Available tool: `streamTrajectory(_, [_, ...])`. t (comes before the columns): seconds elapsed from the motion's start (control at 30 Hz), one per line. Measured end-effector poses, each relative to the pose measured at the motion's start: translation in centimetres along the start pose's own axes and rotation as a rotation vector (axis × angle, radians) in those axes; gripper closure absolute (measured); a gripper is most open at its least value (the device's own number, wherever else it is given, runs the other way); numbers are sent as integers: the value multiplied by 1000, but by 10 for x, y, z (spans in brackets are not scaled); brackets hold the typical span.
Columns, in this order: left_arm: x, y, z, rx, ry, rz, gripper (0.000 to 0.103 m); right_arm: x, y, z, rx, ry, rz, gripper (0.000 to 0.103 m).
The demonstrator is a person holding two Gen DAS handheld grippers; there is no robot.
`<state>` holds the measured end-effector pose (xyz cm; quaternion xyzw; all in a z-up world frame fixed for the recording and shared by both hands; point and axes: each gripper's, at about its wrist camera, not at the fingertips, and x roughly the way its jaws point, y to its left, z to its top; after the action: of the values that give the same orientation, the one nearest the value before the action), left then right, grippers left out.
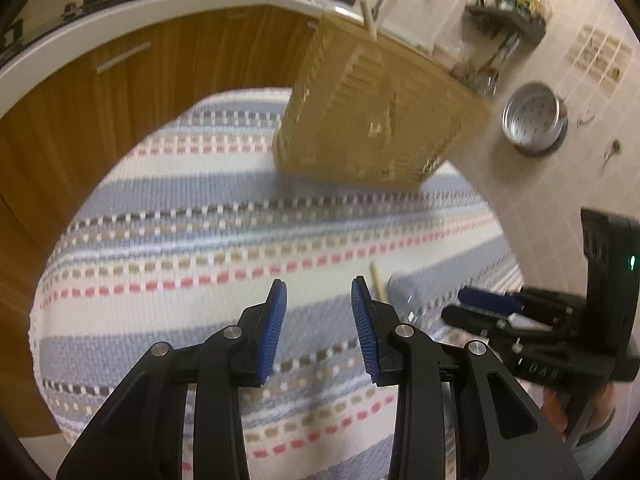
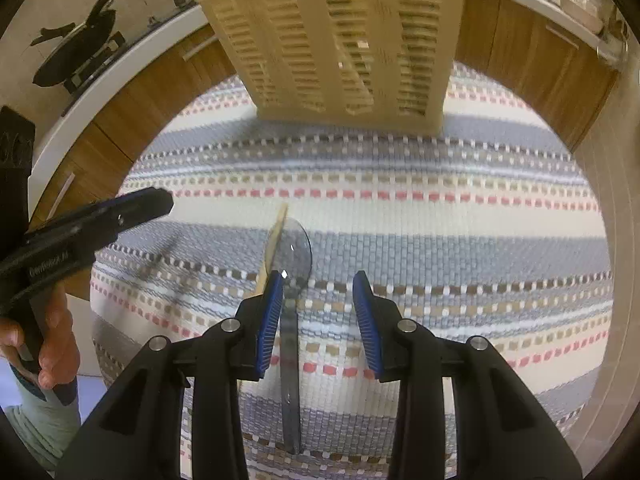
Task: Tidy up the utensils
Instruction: 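Move both open tools back down to the last utensils on the cloth, then grasp the last clear spoon with the right tool while the left tool grasps the chopstick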
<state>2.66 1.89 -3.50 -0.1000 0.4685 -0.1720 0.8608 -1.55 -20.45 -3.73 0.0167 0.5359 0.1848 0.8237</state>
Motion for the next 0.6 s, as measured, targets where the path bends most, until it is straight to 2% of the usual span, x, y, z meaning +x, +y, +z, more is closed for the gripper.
streamTrajectory(0.17, [6,6,-6,17,33,-9,70,13,-10,-6,61,52,36,70])
streamTrajectory(0.5, [16,4,-6,-5,74,-51,70,4,-9,-5,67,77,5,70])
streamTrajectory(0.6, [19,4,-6,-5,95,-76,70,8,-13,-4,103,102,34,70])
